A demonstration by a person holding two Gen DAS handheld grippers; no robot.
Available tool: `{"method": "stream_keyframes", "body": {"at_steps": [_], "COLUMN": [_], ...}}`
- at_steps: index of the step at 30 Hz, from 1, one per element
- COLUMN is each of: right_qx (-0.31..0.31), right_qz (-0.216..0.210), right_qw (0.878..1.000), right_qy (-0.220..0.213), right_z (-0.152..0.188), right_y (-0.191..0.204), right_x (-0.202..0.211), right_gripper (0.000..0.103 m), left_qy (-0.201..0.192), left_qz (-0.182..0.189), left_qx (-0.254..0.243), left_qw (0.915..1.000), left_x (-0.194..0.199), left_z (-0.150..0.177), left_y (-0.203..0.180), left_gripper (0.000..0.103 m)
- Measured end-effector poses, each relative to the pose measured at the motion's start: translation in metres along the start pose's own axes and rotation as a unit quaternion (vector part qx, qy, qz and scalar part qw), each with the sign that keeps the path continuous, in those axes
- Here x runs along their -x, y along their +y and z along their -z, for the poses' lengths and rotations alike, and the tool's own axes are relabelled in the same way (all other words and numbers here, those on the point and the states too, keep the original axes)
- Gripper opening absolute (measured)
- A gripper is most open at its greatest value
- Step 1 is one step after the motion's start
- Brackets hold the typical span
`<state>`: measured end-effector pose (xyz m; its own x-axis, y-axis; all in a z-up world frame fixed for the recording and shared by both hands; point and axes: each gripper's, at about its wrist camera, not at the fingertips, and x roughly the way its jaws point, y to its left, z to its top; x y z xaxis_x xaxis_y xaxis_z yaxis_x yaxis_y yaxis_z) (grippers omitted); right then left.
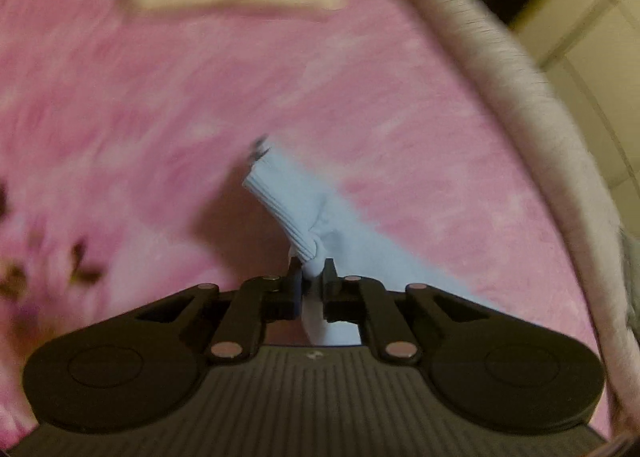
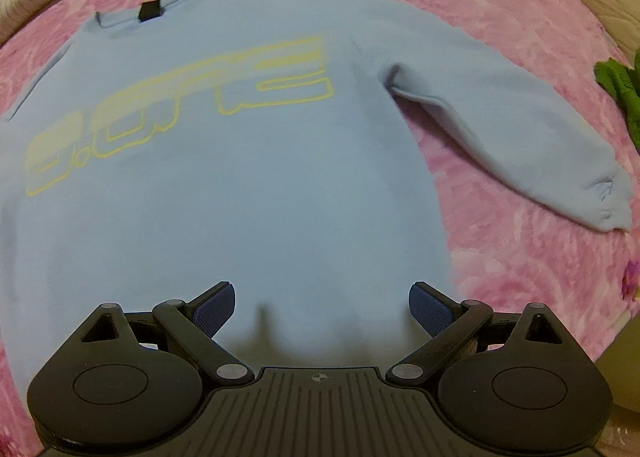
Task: Fold clothes
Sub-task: 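Grasp a sleeve cuff with the left gripper, then fold the held sleeve across the body with the left gripper and release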
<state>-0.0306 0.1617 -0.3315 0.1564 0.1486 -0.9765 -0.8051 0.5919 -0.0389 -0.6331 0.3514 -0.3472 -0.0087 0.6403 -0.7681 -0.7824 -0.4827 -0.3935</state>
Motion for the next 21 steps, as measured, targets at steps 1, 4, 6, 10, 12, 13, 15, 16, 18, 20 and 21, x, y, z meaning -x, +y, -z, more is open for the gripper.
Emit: {"method": "stream_keyframes", "body": {"at_steps": [1,4,6,10,12,13,15,16,18,20,21], "right_qx": [-0.002,-0.01,-0.013,-0.019,-0.03,-0.038,-0.057,-0.069,-0.092,-0.109,-0.115], "right_qz": [-0.001,-0.006,-0.011,-0.01,-0.008,-0.008,-0.008,-0.008,-0.014,-0.037,-0.052], "right_qw": [1.0,1.0,1.0,1.0,0.999,0.999,0.998,0.997,0.995,0.992,0.991], "right_qy": [-0.001,-0.002,-0.006,-0.015,-0.023,-0.027,-0.034,-0.036,-0.041,-0.049,-0.052], "right_z": [-0.002,-0.009,-0.013,-0.021,-0.025,-0.028,-0.032,-0.034,-0.038,-0.041,-0.042], "right_y": [-0.004,-0.017,-0.027,-0.049,-0.062,-0.069,-0.083,-0.089,-0.101,-0.109,-0.111], "right_x": [-0.001,-0.001,0.001,0.005,0.006,0.006,0.006,0.006,0.007,0.008,0.008], "right_gripper": [0.097,0.097,0.097,0.097,0.097,0.097,0.097,0.097,0.097,0.096,0.096], "left_qy": [-0.018,-0.071,-0.094,-0.065,0.005,0.055,0.139,0.167,0.203,0.238,0.246], "left_qz": [0.014,0.054,0.094,0.223,0.296,0.323,0.352,0.336,0.296,0.255,0.237], "left_qx": [-0.032,-0.135,-0.192,-0.258,-0.271,-0.279,-0.289,-0.296,-0.312,-0.327,-0.329], "left_qw": [0.9992,0.9868,0.9723,0.9379,0.9159,0.9026,0.8793,0.8784,0.8796,0.8782,0.8803], "left_x": [0.01,0.037,0.052,0.08,0.085,0.081,0.072,0.066,0.054,0.043,0.039], "left_z": [-0.001,0.003,0.011,0.06,0.1,0.122,0.168,0.19,0.214,0.237,0.239], "left_y": [-0.02,-0.085,-0.131,-0.212,-0.244,-0.255,-0.272,-0.276,-0.269,-0.262,-0.253], "left_gripper": [0.005,0.005,0.005,0.005,0.02,0.041,0.044,0.044,0.042,0.039,0.039]}}
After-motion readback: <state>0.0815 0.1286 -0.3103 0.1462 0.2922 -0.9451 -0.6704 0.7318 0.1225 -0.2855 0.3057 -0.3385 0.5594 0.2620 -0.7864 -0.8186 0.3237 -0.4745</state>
